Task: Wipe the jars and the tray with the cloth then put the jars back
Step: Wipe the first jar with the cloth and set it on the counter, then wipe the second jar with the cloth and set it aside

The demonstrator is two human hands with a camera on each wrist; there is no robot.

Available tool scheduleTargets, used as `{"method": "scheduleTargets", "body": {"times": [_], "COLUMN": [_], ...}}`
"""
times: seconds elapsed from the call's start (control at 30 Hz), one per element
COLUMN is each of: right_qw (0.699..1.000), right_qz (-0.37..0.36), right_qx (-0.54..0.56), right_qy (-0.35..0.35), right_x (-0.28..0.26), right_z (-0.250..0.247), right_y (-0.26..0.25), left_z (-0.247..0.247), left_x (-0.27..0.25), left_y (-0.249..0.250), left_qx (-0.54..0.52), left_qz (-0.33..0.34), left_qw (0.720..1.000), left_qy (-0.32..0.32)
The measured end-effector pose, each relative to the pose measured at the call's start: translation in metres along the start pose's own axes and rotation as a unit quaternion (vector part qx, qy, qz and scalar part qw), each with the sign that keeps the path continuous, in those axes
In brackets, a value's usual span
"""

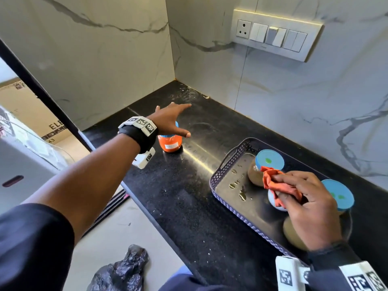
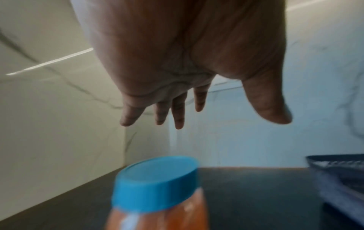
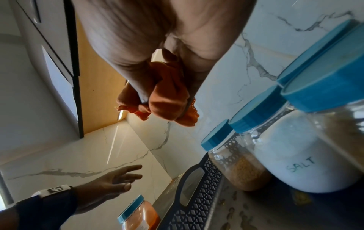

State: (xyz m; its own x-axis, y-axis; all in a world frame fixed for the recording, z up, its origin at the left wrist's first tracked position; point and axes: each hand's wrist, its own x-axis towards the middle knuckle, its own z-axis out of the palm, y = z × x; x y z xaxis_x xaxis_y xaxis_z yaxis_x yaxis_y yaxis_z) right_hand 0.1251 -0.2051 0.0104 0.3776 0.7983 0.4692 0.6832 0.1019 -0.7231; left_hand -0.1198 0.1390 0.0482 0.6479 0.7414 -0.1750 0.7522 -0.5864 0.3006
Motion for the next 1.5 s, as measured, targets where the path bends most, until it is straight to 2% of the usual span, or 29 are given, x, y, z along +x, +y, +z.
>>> {"method": "scheduleTargets", "body": {"times": [0.17,0.23,0.4,0.57,0.73,0.9,1.07,1.33,1.5], "right_qw": [0.998,0.994,0.978,0.963,0.953,0.941,0.933,0.927,0.920], "right_qz": [0.044,0.064,0.113,0.150,0.188,0.270,0.323,0.353,0.368], "right_qx": [0.009,-0.001,0.000,-0.025,-0.002,0.007,-0.025,-0.021,0.011], "right_qy": [0.047,0.083,0.173,0.224,0.237,0.203,0.156,0.126,0.137], "right_x": [-0.009,-0.014,-0.033,-0.056,-0.076,-0.092,-0.095,-0.089,-0.090], "right_z": [-0.023,-0.040,-0.081,-0.107,-0.108,-0.096,-0.086,-0.074,-0.074], "right_y": [0.008,0.010,0.017,0.026,0.036,0.044,0.044,0.043,0.043], "left_z": [0.030,0.051,0.103,0.135,0.155,0.168,0.182,0.197,0.199], "left_x": [-0.013,-0.017,-0.025,-0.041,-0.065,-0.086,-0.089,-0.086,-0.087], "left_y": [0.090,0.128,0.189,0.221,0.242,0.260,0.266,0.283,0.292], "left_qx": [-0.066,-0.106,-0.162,-0.183,-0.179,-0.072,-0.005,-0.016,-0.016], "left_qz": [0.157,0.196,0.222,0.267,0.302,0.249,0.238,0.198,0.184], "left_qw": [0.984,0.973,0.959,0.940,0.936,0.965,0.969,0.978,0.982], "left_qy": [0.051,0.064,0.070,0.104,0.030,-0.045,-0.067,-0.061,-0.030]}}
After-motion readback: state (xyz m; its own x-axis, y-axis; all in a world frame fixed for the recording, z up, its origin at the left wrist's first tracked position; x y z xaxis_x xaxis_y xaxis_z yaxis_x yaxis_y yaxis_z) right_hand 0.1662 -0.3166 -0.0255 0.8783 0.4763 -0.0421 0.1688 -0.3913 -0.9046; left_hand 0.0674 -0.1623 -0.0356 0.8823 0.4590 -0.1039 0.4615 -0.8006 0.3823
